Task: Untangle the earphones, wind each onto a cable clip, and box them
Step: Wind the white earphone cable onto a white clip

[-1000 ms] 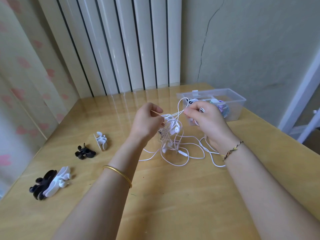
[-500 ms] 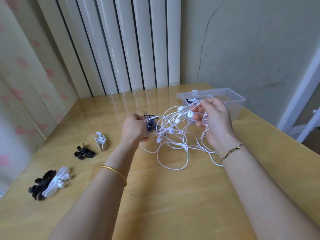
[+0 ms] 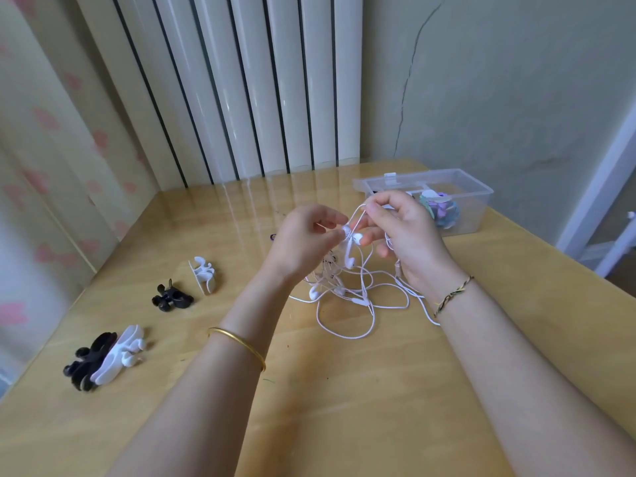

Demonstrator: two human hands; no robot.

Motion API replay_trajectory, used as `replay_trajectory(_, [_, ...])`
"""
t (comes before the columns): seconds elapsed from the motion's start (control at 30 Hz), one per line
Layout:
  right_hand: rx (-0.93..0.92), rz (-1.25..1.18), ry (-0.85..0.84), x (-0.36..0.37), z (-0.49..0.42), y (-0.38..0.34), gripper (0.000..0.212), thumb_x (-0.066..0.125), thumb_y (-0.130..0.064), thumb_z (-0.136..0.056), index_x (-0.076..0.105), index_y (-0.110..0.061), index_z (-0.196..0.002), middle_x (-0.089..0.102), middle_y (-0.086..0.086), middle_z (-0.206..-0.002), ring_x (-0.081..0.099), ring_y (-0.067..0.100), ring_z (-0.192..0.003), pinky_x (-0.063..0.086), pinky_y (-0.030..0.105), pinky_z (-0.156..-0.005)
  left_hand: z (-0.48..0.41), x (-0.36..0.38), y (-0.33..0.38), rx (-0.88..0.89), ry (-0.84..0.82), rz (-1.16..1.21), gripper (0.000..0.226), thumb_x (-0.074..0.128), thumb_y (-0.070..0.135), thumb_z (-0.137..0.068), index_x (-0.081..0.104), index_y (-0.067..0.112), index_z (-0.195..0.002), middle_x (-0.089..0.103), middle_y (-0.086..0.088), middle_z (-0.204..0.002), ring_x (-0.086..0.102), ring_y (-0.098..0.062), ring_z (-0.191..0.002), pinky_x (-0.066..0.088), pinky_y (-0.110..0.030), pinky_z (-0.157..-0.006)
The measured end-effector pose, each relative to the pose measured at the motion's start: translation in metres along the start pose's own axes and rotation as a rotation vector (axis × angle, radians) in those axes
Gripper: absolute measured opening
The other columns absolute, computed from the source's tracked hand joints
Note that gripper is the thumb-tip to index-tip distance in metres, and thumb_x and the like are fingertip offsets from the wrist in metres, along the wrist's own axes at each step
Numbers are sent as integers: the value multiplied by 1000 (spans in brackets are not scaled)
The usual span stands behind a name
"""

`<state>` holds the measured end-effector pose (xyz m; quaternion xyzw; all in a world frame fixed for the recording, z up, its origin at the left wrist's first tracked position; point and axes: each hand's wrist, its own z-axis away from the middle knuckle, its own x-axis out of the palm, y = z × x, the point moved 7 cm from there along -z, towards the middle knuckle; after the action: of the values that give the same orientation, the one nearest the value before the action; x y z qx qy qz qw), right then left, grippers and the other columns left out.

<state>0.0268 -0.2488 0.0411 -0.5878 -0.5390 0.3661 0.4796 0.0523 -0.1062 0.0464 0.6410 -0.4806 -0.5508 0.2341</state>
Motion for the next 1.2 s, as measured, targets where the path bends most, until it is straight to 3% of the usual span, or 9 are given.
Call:
replay_trajectory(0.07, [-10, 2, -15, 1, 1, 1, 12, 51, -10, -96, 56, -13, -85, 64, 8, -73, 56, 16, -51, 29, 20, -39, -1, 1, -3, -15, 2, 48, 14, 65, 10, -86, 66, 16, -98, 63, -1, -88, 56, -11, -71, 47, -23, -64])
replay_trajectory(0.17, [-32, -15, -48, 4, 2, 0, 13, 50, -9, -97, 57, -13, -87, 64, 7, -71, 56, 16, -52, 29, 20, -39, -3, 2, -4, -10, -5, 52, 9, 64, 9, -88, 66, 17, -90, 64, 0, -81, 57, -11, -71, 48, -26, -67])
replay_trajectory(0.3, [-40, 37, -37, 3, 2, -1, 14, 50, -10, -97, 58, -15, -86, 62, -4, -60, 57, 16, -53, 28, 20, -39, -3, 0, -1, 4, 22, 56, 11, 61, 7, -89, 63, 16, -83, 63, 3, -75, 55, -6, -66, 45, -19, -64])
replay_trajectory(0.5, [-13, 119, -22, 1, 2, 2, 15, 49, -10, -96, 58, -13, -86, 57, -1, -61, 56, 14, -48, 29, 17, -38, -2, -9, 1, -13, 123, 83, 14, 48, 1, -86, 54, 14, -81, 67, 2, -76, 58, -15, -72, 49, -30, -66])
replay_trajectory(0.77, [-18, 126, 5, 1, 1, 1, 16, 51, -10, -95, 61, -16, -84, 55, 5, -66, 47, 8, -42, 30, 13, -38, -2, -11, -1, 18, 74, 55, 12, 52, 12, -95, 64, 11, -100, 59, 4, -80, 52, -8, -72, 41, -10, -61])
replay_trajectory(0.93, [10, 110, 19, 0, 0, 3, 13, 52, -10, -95, 62, -14, -87, 53, 3, -64, 41, 6, -40, 29, 11, -37, -1, -13, 2, 24, 80, 90, 9, 55, 13, -95, 63, 9, -96, 57, 5, -78, 50, -4, -69, 40, -8, -61])
replay_trajectory(1.03, [25, -10, 62, -6, -1, 2, 13, 49, -9, -97, 59, -11, -90, 53, 4, -68, 38, 5, -39, 27, 12, -35, 3, -5, 5, 1, -26, 205, 9, 58, 16, -94, 61, 14, -102, 63, 5, -87, 57, -3, -79, 46, -11, -72])
replay_trajectory(1.1, [3, -31, 91, -11, -1, -1, 17, 46, -9, -98, 58, -13, -86, 55, 6, -71, 39, 8, -42, 25, 13, -36, 7, 10, 4, -26, -181, 216, 25, 66, 15, -88, 57, 13, -112, 65, -3, -100, 63, -9, -90, 51, -17, -79])
replay_trajectory(1.2, [-9, -34, 127, -18, 1, -5, 23, 45, -7, -98, 57, -15, -80, 55, 7, -68, 39, 12, -45, 27, 14, -37, 11, 37, -9, -52, -440, -141, 42, 77, 24, -79, 58, 19, -116, 63, -1, -112, 60, -15, -106, 50, -28, -93])
